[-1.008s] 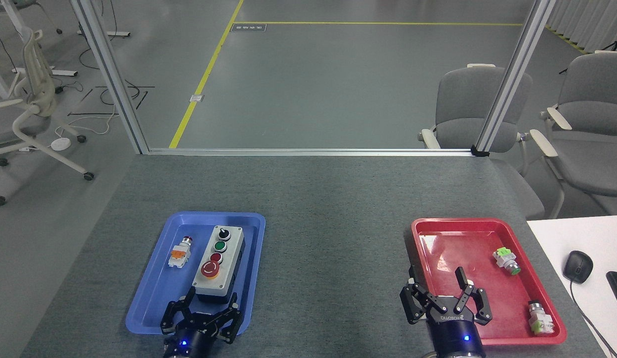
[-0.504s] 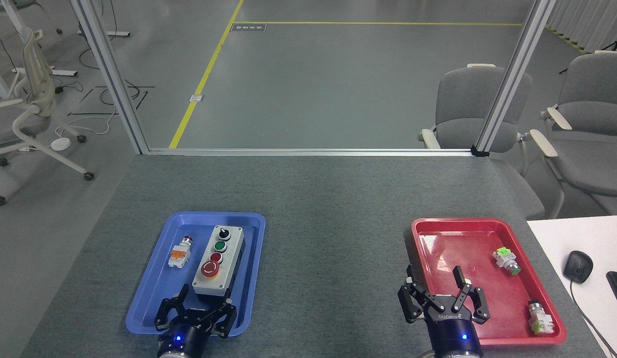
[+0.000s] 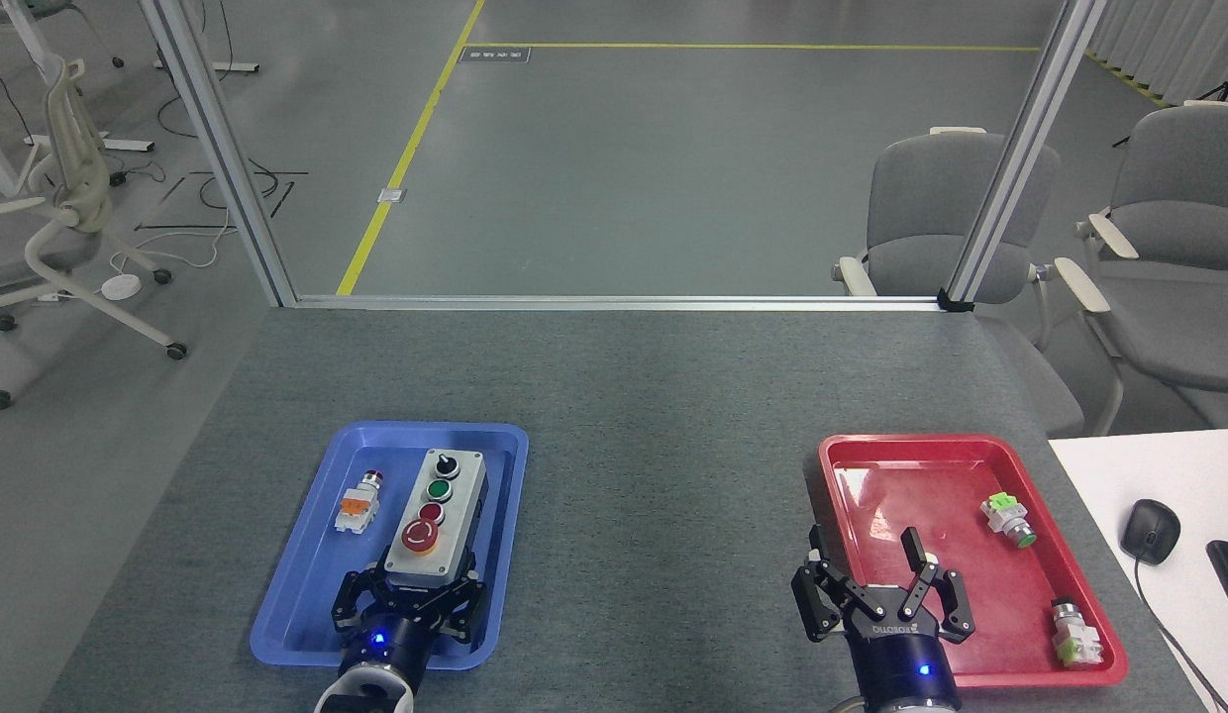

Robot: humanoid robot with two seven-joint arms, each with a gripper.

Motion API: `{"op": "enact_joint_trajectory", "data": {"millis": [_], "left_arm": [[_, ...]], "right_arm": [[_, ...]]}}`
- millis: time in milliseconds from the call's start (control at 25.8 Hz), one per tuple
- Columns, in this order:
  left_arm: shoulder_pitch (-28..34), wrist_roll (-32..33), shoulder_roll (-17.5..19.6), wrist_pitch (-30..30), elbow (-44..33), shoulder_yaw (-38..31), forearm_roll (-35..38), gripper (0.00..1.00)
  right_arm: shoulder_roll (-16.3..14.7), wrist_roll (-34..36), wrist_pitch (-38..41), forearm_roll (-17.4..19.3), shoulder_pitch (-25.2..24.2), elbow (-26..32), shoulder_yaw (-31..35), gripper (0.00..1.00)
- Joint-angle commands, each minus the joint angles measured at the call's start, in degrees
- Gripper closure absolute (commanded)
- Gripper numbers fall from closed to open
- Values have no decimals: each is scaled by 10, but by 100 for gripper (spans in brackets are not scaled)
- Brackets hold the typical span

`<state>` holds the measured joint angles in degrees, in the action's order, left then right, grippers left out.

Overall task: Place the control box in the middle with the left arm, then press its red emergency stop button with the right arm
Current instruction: 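Lift the control box and carry it toward the table middle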

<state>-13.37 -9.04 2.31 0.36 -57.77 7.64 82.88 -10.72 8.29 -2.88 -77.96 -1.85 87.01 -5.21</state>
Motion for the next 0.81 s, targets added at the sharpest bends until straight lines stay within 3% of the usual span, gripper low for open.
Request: {"op": "enact_joint_trajectory", "data": {"millis": [0, 78, 116, 233, 271, 310, 465, 620, 775], "left_arm": [[-22, -1, -6, -1, 24, 1, 0, 1], [-26, -1, -5, -1, 29, 2, 4, 2], [-25, -1, -3, -2, 28, 3, 6, 11], [-24, 1, 5, -12, 28, 4, 9, 60], [-24, 1, 6, -19, 27, 4, 4, 83], [-24, 1, 6, -30, 24, 3, 0, 100], [-33, 1, 7, -40, -10, -3, -10, 100], [-24, 2, 36, -44, -128, -9, -76, 100], [6, 17, 27, -49, -211, 42, -75, 100]], "right_arm": [[-2, 1, 0, 0, 0, 0, -1, 2], [-3, 1, 0, 0, 0, 0, -1, 2], [-2, 1, 0, 0, 0, 1, -2, 2], [-1, 1, 0, 0, 0, 1, -3, 2], [-1, 1, 0, 0, 0, 1, -3, 2], [-1, 1, 0, 0, 0, 1, -3, 2], [0, 1, 0, 0, 0, 0, -3, 2], [2, 1, -1, 0, 1, -2, -3, 2], [2, 1, -1, 0, 1, -4, -3, 2]]}}
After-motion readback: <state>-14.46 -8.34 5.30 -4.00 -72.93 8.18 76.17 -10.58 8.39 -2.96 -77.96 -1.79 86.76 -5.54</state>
